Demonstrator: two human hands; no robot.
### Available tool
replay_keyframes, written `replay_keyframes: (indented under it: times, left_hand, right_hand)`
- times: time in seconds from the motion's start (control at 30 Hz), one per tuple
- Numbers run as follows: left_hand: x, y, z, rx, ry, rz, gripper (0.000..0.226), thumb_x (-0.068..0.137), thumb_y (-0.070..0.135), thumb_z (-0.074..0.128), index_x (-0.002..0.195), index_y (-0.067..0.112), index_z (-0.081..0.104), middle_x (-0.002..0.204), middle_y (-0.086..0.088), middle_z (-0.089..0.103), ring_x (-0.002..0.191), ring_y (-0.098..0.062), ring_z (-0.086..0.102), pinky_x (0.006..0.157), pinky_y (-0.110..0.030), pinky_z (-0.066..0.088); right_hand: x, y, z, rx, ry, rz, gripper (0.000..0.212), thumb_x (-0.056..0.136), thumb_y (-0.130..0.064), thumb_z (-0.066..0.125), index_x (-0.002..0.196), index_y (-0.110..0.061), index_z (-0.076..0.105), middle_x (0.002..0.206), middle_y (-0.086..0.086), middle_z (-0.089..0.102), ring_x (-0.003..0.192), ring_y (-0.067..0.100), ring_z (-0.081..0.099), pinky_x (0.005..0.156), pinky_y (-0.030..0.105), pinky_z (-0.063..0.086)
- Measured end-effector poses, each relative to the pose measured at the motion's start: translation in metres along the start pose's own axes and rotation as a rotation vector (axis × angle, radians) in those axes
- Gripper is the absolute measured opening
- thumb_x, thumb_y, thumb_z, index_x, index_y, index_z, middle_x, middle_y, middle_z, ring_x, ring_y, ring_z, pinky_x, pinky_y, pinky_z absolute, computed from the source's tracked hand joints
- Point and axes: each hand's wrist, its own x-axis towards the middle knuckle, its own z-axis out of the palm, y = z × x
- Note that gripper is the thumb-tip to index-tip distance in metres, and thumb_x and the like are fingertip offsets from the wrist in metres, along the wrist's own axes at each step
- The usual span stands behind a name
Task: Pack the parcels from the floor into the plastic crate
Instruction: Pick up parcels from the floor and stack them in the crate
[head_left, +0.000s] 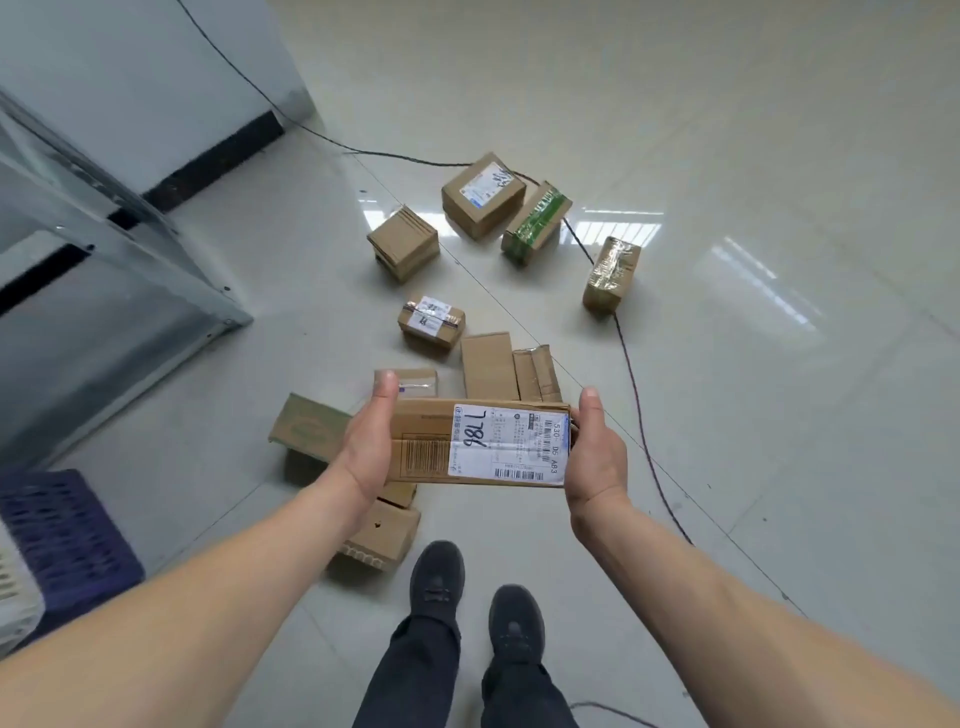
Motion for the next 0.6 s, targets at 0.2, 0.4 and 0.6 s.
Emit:
replay_keyframes:
  times: [0.2,0.4,0.6]
  left_hand:
    - [-0.112,0.039,-0.066,-0.127,0.151,0.079,0.084,0.076,0.090,0.025,0.098,0.022,0.069,0.099,-0.006,0.074,0.100,-0.024,0.068,0.093,-0.041,0.050]
    - [-0.199,0.035,-0.127,-0.292,0.364,0.179,0.077,0.088,0.079,0.023,0.102,0.018,0.067,0.097,-0.004,0.072,0.095,-0.021,0.066,0.077,-0.033,0.044]
    - [-0.263,0.012,-0.191,-0.405,0.463,0.218,0.080,0.093,0.072,0.016,0.108,0.014,0.068,0.099,-0.005,0.070,0.089,-0.013,0.062,0.069,-0.028,0.041]
  right_hand:
    - [-0.098,-0.074,0.015,-0.080,-0.125,-0.154,0.071,0.070,-0.087,0.034,0.071,-0.031,0.077,0.087,0.006,0.077,0.093,0.033,0.071,0.096,0.051,0.053]
    - [-0.191,-0.115,0.048,-0.250,-0.306,-0.404,0.088,0.068,-0.088,0.022,0.083,-0.020,0.076,0.098,0.018,0.074,0.097,0.042,0.069,0.097,0.058,0.051]
    - [-0.286,-0.123,0.083,-0.304,-0.432,-0.442,0.078,0.067,-0.086,0.030,0.074,-0.016,0.062,0.087,0.017,0.073,0.083,0.035,0.074,0.091,0.057,0.057]
